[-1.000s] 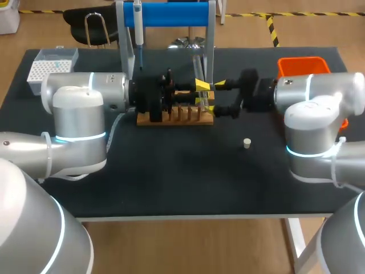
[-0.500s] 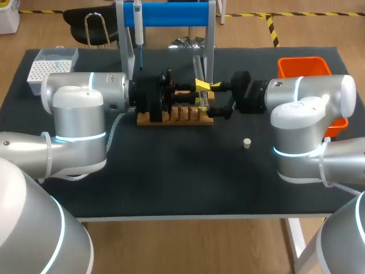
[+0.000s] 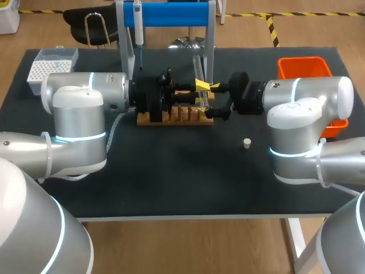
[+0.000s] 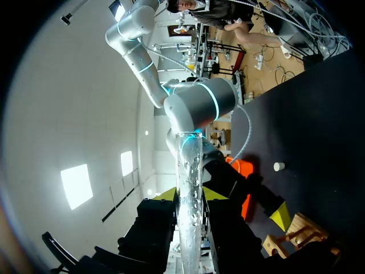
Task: Invert the test tube, pick up the pipette, mount the tip to pipette, aspirate from beaker and dispense into the tube, eject the tip, return the pipette, and cap with the stopper.
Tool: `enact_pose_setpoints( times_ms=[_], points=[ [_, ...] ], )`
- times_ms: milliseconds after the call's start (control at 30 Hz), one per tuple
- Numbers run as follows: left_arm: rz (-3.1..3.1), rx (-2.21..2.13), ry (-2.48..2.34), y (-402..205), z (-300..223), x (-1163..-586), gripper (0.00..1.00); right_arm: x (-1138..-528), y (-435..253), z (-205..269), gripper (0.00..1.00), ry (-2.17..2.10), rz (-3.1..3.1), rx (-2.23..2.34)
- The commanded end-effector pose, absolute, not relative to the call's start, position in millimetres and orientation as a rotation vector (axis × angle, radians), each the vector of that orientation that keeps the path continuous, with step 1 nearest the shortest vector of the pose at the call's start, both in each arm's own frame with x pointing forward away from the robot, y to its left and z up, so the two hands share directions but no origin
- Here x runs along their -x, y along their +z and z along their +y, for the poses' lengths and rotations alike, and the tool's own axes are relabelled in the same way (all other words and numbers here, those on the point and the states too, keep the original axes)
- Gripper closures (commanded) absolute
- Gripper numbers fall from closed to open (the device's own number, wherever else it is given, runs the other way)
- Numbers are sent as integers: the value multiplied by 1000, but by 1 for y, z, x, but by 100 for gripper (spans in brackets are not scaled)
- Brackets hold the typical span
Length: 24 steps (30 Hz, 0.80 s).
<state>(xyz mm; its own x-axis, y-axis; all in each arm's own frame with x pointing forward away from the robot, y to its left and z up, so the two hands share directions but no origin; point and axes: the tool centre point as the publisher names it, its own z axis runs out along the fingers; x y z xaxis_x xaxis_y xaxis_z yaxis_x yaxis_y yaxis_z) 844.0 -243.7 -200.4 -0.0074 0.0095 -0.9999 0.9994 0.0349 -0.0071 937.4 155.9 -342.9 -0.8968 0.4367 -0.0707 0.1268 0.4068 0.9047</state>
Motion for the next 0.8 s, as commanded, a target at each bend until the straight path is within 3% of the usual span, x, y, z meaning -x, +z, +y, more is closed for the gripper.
enact_pose_setpoints(
  times_ms=[33,300,800],
  points=[
    [1295,-1170,-1242,-193,-237,-846,100,-937,-344,156,0,1487,2367,-491],
    [1687,-856,-1753,-170,-225,-851,100,-937,-344,156,0,1487,2367,-491],
    [1770,-798,-1770,-158,-223,-851,100,-937,-344,156,0,1487,2367,-491]
  ],
)
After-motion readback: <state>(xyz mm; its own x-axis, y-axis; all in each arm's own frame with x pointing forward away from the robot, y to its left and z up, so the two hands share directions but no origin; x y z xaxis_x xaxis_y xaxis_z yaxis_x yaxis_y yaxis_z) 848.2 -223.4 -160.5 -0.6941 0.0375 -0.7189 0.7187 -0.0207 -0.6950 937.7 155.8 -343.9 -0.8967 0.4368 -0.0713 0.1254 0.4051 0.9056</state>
